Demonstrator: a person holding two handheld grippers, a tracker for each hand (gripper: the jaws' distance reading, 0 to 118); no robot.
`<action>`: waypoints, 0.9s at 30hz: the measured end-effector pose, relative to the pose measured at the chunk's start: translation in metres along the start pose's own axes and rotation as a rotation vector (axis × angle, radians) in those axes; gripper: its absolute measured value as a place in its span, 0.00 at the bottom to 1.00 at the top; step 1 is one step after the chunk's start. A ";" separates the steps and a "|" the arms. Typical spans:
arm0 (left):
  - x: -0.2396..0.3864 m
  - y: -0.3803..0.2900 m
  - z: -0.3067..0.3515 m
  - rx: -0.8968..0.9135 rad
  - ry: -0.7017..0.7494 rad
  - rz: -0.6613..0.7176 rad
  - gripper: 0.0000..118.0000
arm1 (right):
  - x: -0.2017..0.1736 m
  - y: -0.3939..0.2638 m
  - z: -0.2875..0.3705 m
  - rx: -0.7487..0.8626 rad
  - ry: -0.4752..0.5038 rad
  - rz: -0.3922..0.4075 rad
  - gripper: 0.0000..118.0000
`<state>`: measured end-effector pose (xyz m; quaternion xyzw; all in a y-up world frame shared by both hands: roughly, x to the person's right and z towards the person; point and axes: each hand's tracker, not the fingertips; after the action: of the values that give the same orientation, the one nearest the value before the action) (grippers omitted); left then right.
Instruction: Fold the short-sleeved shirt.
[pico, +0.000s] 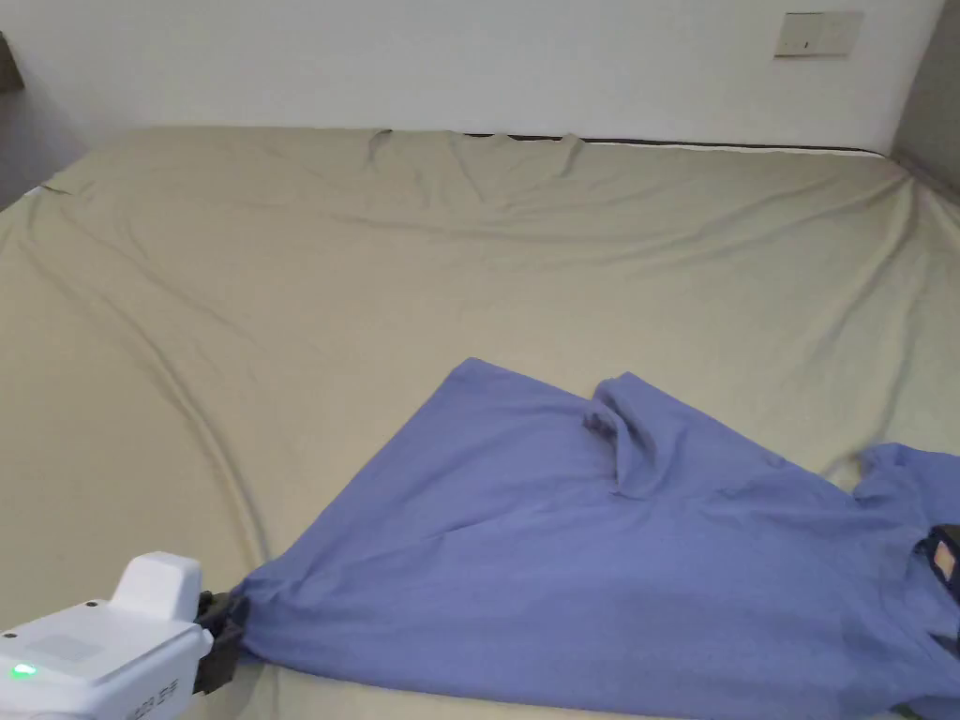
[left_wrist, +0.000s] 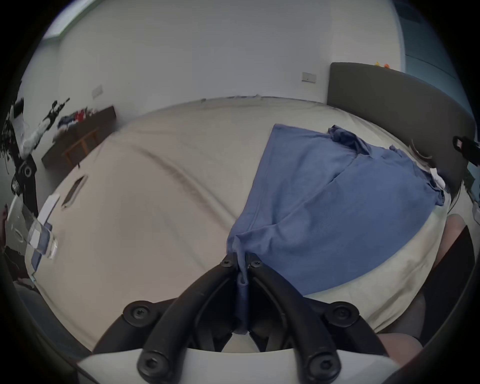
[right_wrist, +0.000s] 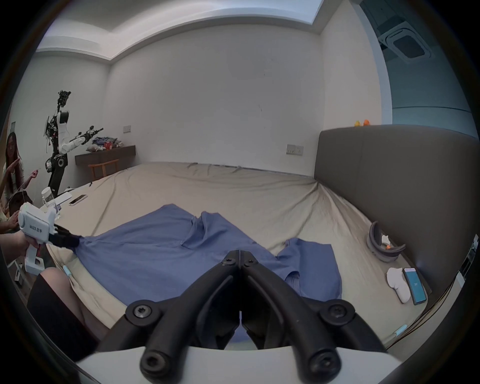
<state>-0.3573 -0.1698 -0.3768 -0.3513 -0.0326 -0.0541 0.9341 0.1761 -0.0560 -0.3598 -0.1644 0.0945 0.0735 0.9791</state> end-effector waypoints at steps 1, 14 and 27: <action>-0.003 0.002 0.005 0.012 -0.009 0.017 0.00 | 0.000 0.000 -0.005 -0.014 0.008 0.011 0.00; 0.008 0.037 0.019 0.050 -0.042 0.117 0.00 | 0.048 0.023 -0.241 -0.233 0.100 -0.093 0.61; 0.016 0.060 0.010 0.028 -0.005 0.094 0.00 | 0.001 -0.007 -0.400 -0.466 0.095 -0.141 0.56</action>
<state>-0.3346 -0.1195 -0.4074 -0.3395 -0.0190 -0.0087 0.9404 0.1142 -0.1966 -0.7296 -0.3954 0.1093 0.0169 0.9118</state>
